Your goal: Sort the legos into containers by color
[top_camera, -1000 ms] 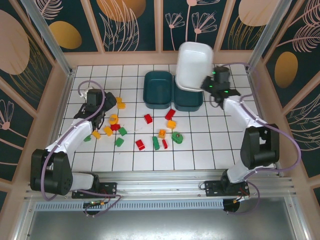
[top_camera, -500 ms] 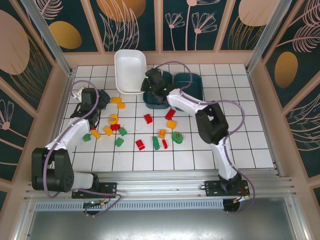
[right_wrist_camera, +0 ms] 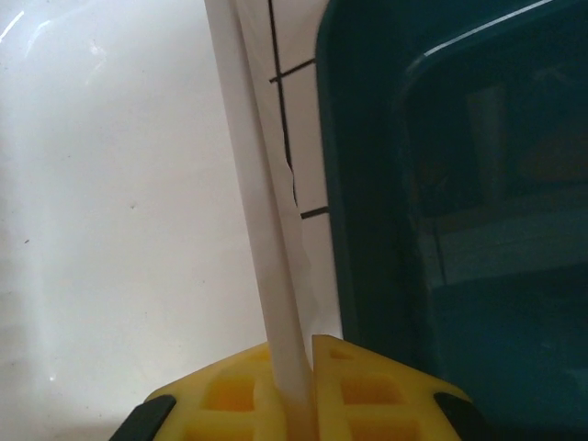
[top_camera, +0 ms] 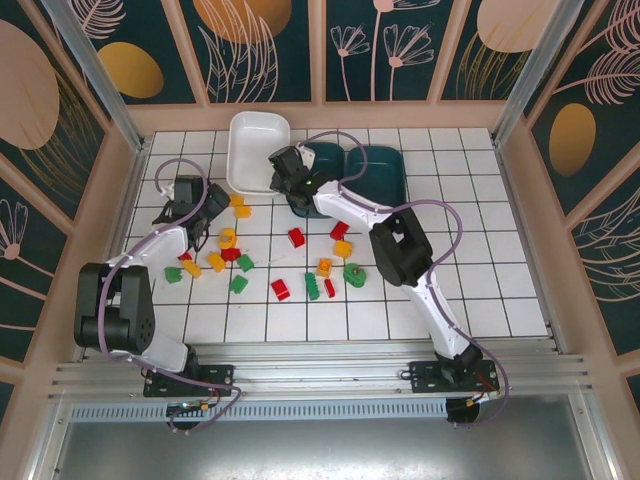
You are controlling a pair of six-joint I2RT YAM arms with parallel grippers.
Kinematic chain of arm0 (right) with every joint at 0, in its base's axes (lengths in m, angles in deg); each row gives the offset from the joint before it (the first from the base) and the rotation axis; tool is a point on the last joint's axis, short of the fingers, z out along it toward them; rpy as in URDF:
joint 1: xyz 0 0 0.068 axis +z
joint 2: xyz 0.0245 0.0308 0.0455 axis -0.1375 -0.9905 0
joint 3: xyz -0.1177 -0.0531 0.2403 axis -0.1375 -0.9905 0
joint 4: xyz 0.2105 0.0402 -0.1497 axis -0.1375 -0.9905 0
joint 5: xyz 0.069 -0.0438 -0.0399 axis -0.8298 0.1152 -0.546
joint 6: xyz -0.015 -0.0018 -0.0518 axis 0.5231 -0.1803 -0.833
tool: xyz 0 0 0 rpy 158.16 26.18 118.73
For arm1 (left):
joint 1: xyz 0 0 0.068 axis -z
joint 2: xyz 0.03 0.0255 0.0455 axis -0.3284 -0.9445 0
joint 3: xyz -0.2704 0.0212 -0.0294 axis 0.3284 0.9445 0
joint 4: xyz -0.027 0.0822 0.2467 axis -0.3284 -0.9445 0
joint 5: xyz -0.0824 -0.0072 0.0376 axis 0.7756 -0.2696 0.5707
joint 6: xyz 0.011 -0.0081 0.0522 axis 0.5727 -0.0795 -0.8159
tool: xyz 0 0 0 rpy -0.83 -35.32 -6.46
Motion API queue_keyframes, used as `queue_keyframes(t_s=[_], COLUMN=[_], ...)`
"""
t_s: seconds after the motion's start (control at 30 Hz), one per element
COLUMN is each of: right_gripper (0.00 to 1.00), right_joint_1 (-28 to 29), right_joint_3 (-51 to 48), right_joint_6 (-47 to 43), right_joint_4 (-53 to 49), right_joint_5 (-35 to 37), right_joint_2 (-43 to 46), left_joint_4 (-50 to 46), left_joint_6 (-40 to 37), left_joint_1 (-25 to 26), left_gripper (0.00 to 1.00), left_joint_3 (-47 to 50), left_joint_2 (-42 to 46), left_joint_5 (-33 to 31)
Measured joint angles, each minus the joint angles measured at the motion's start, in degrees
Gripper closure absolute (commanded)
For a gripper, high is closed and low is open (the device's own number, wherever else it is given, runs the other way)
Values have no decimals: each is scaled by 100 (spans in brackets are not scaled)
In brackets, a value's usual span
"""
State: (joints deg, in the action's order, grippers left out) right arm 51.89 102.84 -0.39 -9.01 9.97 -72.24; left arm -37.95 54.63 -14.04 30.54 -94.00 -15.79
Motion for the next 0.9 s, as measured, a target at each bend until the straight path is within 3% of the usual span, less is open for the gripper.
queue_keyframes(t_s=[0.4,0.9], right_gripper=[100,97], right_joint_1=[-46,-184], right_joint_3=[-623,-330], right_joint_6=[-66,-369], right_joint_4=[247,-372], right_joint_5=[164,35], right_joint_2=[216,210], left_joint_4=[168,227], left_joint_6=[2,-9], left_joint_1=[0,0], left_gripper=[9,9], left_joint_3=[-127,-393], left_joint_2=[-127,-566], left_joint_5=[323,793])
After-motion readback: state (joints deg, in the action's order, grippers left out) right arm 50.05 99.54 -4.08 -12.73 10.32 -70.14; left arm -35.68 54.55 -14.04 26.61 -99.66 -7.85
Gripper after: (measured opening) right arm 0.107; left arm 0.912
